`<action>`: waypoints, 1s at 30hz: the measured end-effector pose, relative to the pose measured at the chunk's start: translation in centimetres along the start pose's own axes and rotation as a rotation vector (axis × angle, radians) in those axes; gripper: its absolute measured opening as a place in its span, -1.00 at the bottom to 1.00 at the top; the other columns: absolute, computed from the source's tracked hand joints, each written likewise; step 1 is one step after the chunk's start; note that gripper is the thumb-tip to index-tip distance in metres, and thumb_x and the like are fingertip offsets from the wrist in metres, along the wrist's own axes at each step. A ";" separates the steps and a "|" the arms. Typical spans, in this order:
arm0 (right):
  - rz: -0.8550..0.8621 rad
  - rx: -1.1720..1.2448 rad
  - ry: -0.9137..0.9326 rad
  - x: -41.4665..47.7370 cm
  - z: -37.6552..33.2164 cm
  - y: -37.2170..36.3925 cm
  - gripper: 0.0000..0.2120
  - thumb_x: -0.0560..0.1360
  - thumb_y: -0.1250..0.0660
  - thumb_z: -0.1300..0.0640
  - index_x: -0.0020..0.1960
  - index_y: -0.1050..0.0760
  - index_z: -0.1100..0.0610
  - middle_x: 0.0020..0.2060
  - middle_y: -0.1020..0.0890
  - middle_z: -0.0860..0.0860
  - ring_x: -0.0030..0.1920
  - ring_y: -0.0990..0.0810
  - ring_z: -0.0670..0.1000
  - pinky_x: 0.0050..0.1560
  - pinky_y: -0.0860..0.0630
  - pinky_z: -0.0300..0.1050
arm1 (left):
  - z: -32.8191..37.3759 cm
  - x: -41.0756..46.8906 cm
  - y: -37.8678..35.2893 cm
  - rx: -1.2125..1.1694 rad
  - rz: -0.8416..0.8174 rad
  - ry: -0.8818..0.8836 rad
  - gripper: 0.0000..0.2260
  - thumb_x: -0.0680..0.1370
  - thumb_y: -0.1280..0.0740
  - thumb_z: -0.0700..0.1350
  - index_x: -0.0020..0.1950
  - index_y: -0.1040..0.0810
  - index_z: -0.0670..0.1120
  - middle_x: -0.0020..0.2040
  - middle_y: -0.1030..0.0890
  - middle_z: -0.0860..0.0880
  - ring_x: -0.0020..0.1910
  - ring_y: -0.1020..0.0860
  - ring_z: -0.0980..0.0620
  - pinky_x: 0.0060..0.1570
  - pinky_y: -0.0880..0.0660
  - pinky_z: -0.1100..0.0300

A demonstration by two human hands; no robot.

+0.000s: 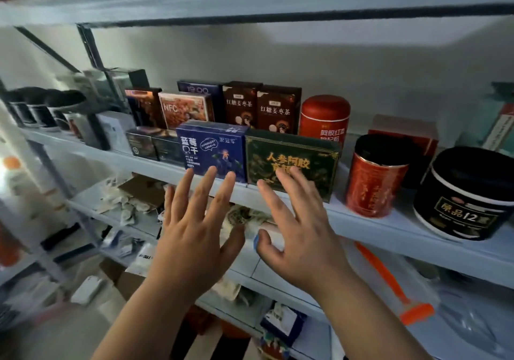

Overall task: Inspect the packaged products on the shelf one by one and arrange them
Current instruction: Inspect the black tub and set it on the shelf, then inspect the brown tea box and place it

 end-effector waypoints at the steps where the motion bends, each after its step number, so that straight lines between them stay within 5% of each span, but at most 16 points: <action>1: -0.002 0.000 -0.001 0.7 -0.5 -0.6 -0.28 0.55 -0.26 -0.05 0.64 -0.11 0.03 0.61 -0.19 0.12 0.66 -0.02 0.12 0.57 -0.17 0.26 | -1.2 0.0 0.1 -0.006 0.001 0.001 -0.34 0.58 -0.16 0.20 0.64 -0.20 -0.01 0.63 -0.22 -0.11 0.63 -0.06 -0.26 0.44 -0.18 -0.45; 8: -0.037 -0.062 0.001 8.5 -4.0 -4.1 -0.26 0.56 -0.22 -0.09 0.65 -0.04 0.04 0.60 -0.24 0.08 0.65 -0.06 0.09 0.58 -0.18 0.24 | -10.3 3.0 0.0 -0.071 0.013 -0.008 -0.35 0.57 -0.16 0.21 0.64 -0.19 0.02 0.61 -0.25 -0.13 0.62 -0.10 -0.27 0.45 -0.22 -0.41; 16: -0.102 -0.169 -0.204 22.0 -4.9 -4.8 -0.24 0.60 -0.28 -0.06 0.68 0.02 0.01 0.64 -0.16 0.03 0.65 0.06 0.01 0.52 0.15 -0.14 | -17.9 6.8 -1.9 -0.069 -0.078 -0.104 -0.34 0.58 -0.07 0.26 0.66 -0.10 0.06 0.62 -0.24 -0.13 0.61 -0.13 -0.28 0.50 -0.15 -0.32; 22: -0.388 -0.475 -0.510 31.2 2.3 -7.2 0.00 0.54 -0.38 -0.19 0.68 0.23 0.02 0.68 0.07 0.07 0.66 0.19 0.16 0.61 0.14 0.23 | -18.6 9.8 -3.2 -0.084 -0.101 -0.202 -0.33 0.56 -0.06 0.26 0.65 -0.12 0.07 0.60 -0.28 -0.12 0.59 -0.19 -0.29 0.46 -0.15 -0.33; 30: -0.637 -0.637 -0.625 35.4 8.8 -11.1 -0.05 0.46 -0.46 -0.21 0.66 -0.07 0.10 0.64 -0.09 0.16 0.64 0.14 0.28 0.58 0.09 0.40 | -16.8 10.8 -4.5 -0.175 -0.031 -0.269 -0.36 0.52 -0.18 0.10 0.61 -0.22 0.02 0.55 -0.34 -0.15 0.55 -0.24 -0.31 0.39 -0.22 -0.40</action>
Point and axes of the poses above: each hand's wrist, its own x-axis towards the middle knuckle, its own y-axis out of the back of the hand, z = x × y, the point moved 5 cm from there along x, towards the middle knuckle
